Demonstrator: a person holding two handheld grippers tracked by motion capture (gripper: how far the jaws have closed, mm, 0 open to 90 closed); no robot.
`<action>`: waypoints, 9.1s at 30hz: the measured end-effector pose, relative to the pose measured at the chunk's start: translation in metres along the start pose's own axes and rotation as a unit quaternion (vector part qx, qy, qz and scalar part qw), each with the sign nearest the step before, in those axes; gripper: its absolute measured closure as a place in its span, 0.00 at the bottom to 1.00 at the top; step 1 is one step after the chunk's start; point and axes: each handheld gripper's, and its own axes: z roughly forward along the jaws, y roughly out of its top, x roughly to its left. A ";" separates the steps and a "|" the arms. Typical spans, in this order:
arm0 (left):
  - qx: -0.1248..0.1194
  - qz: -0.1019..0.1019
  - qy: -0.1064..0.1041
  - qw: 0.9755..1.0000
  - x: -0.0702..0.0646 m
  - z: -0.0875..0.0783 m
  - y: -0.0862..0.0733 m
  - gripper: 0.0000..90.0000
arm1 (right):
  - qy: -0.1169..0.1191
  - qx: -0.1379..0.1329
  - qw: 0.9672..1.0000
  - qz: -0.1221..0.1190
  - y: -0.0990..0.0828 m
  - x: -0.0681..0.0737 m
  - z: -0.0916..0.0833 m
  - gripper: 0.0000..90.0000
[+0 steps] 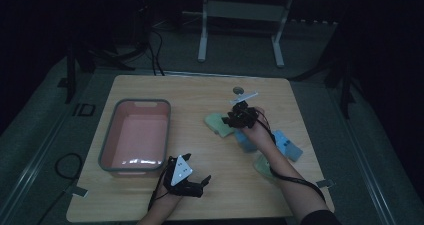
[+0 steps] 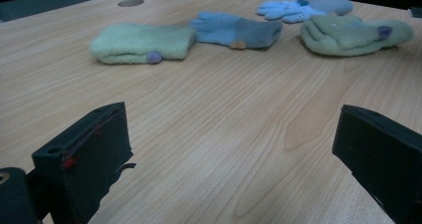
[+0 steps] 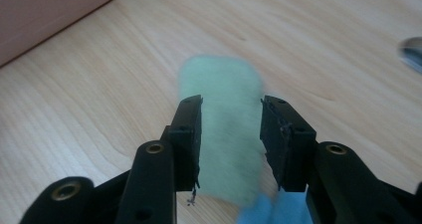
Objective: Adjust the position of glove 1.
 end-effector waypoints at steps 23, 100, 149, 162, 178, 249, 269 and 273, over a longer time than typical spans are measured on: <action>-0.001 -0.001 -0.001 1.000 0.000 0.000 0.000 0.02 | 0.026 0.041 0.998 -0.039 -0.011 -0.004 0.059 0.76; -0.002 0.007 0.002 1.000 -0.003 -0.001 0.000 0.02 | -0.011 0.004 0.998 -0.056 -0.099 0.043 -0.093 0.71; -0.002 0.016 0.013 1.000 -0.006 0.000 0.000 0.02 | -0.152 -0.053 0.965 0.209 -0.142 0.061 -0.137 0.96; -0.003 0.015 0.012 1.000 -0.006 -0.001 0.000 0.02 | -0.206 -0.026 0.943 0.260 -0.169 0.049 -0.096 0.88; 0.000 0.015 0.008 1.000 -0.006 0.000 0.000 0.02 | -0.161 -0.004 0.973 0.167 -0.166 0.035 -0.114 0.72; -0.003 0.016 0.010 1.000 -0.007 -0.001 0.000 0.02 | -0.138 -0.025 0.985 0.095 -0.065 0.135 -0.056 0.97; 0.000 0.020 0.009 1.000 -0.008 0.000 0.000 0.02 | -0.125 0.009 0.988 0.091 -0.087 0.127 -0.030 0.94; 0.003 0.025 0.009 1.000 -0.009 0.000 0.000 0.02 | -0.105 0.007 0.990 0.090 -0.089 0.122 -0.029 0.92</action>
